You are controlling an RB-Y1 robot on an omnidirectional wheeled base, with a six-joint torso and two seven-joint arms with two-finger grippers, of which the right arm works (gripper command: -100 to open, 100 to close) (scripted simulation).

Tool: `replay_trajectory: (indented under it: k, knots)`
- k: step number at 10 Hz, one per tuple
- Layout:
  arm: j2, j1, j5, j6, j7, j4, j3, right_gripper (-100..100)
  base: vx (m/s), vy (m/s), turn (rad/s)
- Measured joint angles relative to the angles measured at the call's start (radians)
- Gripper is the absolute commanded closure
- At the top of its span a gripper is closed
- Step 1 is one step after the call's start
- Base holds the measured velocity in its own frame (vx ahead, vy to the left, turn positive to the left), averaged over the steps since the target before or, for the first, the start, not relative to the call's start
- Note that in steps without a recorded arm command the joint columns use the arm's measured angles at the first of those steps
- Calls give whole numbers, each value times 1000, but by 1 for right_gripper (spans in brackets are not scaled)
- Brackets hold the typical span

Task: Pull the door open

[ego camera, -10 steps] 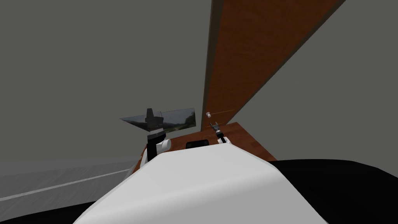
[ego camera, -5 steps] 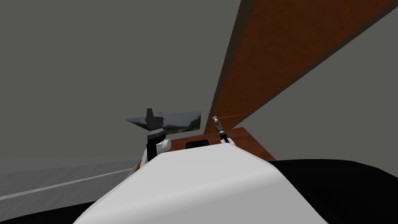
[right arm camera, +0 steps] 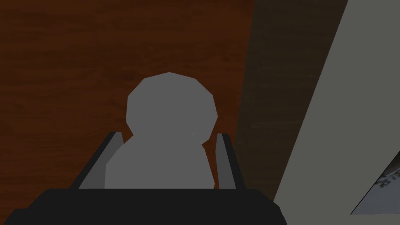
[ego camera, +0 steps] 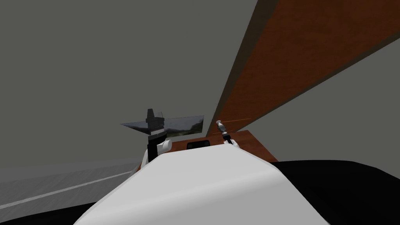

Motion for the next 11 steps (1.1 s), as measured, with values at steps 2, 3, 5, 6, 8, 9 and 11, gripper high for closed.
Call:
replay_trajectory:
  k: [2,3,5,6,8,9,11]
  knots:
    - [0,-1,0,1,1,0,0,100,-24,-3,6]
    - [0,0,1,2,1,1,1,100,-10,1,-6]
    - [0,2,1,2,0,2,1,100,-15,-5,19]
    - [-2,1,-5,4,-17,2,2,100,-40,-17,40]
    - [-3,0,-15,7,-60,1,6,100,-33,-14,30]
    - [-4,-3,-21,6,-83,3,8,100,-40,-15,45]
    - [-6,-10,-38,4,-136,12,13,100,-48,-13,44]
